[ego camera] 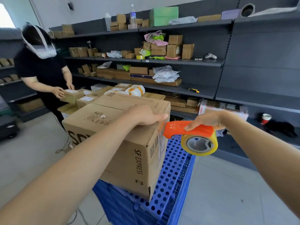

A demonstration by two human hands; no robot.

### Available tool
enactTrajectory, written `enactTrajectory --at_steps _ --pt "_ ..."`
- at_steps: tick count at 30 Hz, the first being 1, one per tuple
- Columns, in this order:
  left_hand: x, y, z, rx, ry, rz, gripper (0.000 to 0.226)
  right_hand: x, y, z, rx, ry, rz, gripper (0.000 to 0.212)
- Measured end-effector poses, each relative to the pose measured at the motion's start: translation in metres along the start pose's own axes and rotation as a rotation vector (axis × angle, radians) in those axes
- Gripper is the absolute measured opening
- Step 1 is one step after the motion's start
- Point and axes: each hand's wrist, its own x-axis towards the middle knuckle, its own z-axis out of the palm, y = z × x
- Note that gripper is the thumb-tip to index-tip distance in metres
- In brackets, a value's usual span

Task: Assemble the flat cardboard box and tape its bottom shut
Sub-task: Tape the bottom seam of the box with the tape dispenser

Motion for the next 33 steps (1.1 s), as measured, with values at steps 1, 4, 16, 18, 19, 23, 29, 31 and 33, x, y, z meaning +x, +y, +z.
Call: enactTrajectory --at_steps 1,4,16,18,19,23,29,31,33 --pt "-0.001 0.005 0.001 0.028 -0.023 0.000 0.104 0.003 -0.001 0.001 -0.006 -0.005 -0.001 0.109" --pt "0.001 0.007 0.001 0.091 -0.038 -0.046 0.102 0.003 0.000 -0.001 0.010 -0.018 -0.016 0.110" --pt "-0.002 0.006 -0.007 0.129 -0.105 0.039 0.092 -0.041 0.048 -0.022 0.250 -0.092 -0.058 0.110" --pt "-0.007 0.003 -0.008 0.108 -0.098 0.038 0.089 -0.047 0.050 -0.023 0.214 -0.085 -0.045 0.110" --pt "-0.010 0.001 -0.008 0.100 -0.094 0.037 0.089 -0.052 0.053 -0.026 0.204 -0.073 -0.035 0.109" --pt "-0.017 0.004 -0.008 0.126 -0.083 0.049 0.088 -0.068 0.070 -0.034 0.183 -0.004 0.004 0.110" --pt "-0.020 0.007 -0.005 0.123 -0.041 0.036 0.086 -0.048 0.061 -0.005 0.032 0.004 0.060 0.105" --pt "-0.018 0.005 -0.003 0.112 -0.029 0.016 0.089 -0.034 0.053 0.006 -0.024 0.034 0.086 0.103" --pt "-0.014 0.004 -0.001 0.098 -0.022 -0.013 0.091 -0.020 0.047 0.012 -0.054 0.050 0.096 0.107"
